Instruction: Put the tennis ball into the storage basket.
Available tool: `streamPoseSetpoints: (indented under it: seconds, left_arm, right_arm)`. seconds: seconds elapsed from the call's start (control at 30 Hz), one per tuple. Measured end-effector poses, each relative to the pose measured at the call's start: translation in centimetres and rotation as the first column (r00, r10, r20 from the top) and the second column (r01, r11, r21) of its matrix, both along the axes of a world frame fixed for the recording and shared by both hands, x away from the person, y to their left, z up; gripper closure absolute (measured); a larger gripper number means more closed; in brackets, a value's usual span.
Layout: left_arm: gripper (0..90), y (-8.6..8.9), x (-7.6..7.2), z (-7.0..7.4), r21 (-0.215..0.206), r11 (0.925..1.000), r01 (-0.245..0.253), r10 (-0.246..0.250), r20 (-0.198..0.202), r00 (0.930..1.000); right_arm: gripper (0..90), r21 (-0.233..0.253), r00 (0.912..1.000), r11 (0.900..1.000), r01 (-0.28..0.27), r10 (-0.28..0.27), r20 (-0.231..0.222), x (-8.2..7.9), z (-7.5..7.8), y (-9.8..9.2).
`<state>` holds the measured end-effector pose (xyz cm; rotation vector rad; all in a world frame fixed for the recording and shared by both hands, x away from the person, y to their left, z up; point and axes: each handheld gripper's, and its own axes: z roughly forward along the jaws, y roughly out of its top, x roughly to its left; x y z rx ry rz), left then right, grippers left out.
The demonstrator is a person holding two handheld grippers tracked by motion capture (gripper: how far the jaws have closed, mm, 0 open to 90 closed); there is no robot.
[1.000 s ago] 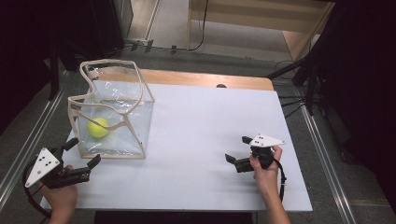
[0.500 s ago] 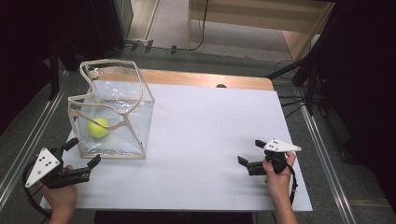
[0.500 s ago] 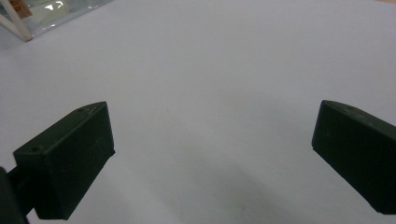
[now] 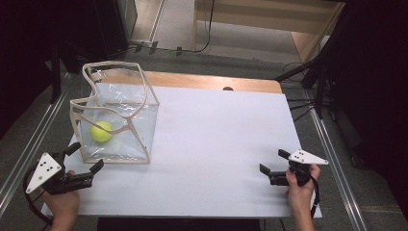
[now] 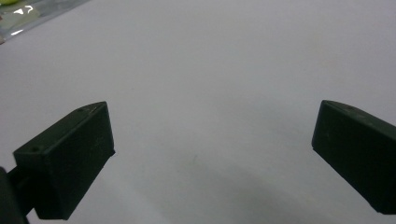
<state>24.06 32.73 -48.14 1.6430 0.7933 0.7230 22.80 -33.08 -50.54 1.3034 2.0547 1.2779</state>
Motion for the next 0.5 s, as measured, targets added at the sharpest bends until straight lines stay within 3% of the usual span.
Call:
streamPoseSetpoints:
  seconds: [0.23,0.4,0.5]
  left_arm:
    - [5.4,0.1,0.0,0.0,-0.005,1.0,0.003,-0.003,0.002,1.0]
    - [5.4,0.1,0.0,0.0,-0.007,1.0,0.002,-0.002,0.003,1.0]
    - [5.3,0.1,0.1,0.0,-0.006,1.0,0.004,-0.004,0.003,1.0]
  right_arm:
    - [0.0,0.043,0.9986,0.998,0.045,-0.046,0.025,-0.8,-0.7,-1.7]
    - [0.0,0.121,0.9942,0.992,0.041,-0.053,0.093,-1.5,-1.0,-2.5]
    - [0.0,0.123,0.9929,0.991,0.049,-0.062,0.102,-1.6,-0.9,-2.7]
